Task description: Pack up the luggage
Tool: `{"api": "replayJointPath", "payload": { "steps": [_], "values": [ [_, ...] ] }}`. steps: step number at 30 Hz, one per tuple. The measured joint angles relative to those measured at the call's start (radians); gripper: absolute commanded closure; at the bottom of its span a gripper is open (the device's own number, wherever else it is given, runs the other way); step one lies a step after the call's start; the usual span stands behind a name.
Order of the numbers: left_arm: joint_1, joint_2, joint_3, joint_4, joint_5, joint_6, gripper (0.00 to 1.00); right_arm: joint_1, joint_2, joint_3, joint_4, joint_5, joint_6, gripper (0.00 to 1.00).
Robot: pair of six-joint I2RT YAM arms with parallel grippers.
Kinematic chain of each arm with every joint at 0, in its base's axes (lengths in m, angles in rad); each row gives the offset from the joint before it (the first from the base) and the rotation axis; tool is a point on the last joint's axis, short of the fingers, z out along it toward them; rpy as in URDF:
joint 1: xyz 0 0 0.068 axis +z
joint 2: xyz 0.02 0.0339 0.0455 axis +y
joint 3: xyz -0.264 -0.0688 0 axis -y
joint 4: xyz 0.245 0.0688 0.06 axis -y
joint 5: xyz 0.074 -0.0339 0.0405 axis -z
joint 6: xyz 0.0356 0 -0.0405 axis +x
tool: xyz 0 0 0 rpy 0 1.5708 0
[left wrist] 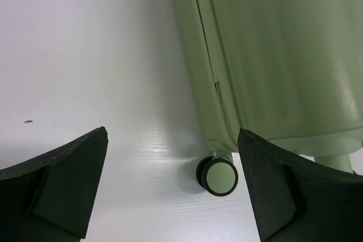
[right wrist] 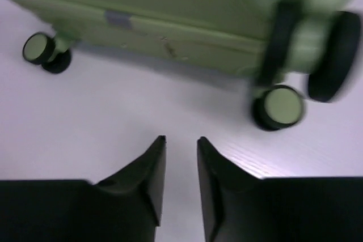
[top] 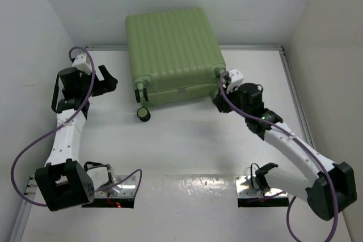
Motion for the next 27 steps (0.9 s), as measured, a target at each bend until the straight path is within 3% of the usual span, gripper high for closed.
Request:
{"api": "replayJointPath", "payload": {
  "steps": [1, 6, 8, 13, 19, 27],
  "values": [
    [-0.004, -0.002, -0.01, 0.0, 0.002, -0.001, 0.02, 0.026, 0.013, -0.031, 0.036, -0.009, 0.011, 0.77],
    [-0.013, -0.06, -0.083, 0.01, -0.004, -0.023, 0.0, 0.241, 0.152, -0.193, 0.374, 0.082, -0.006, 0.59],
    [-0.014, -0.112, -0.129, 0.023, -0.009, -0.025, 0.0, 0.287, 0.232, -0.241, 0.536, 0.134, -0.021, 0.59],
    [-0.019, -0.248, -0.227, 0.062, -0.038, -0.038, 0.0, 0.287, 0.443, -0.279, 0.822, 0.222, -0.016, 0.61],
    [-0.019, -0.28, -0.256, 0.114, -0.074, -0.053, 0.0, 0.273, 0.581, -0.285, 1.123, 0.266, -0.011, 0.62],
    [-0.039, -0.256, -0.276, 0.133, -0.127, -0.071, 0.0, 0.245, 0.752, -0.259, 1.323, 0.241, 0.001, 0.56]
  ]
}}
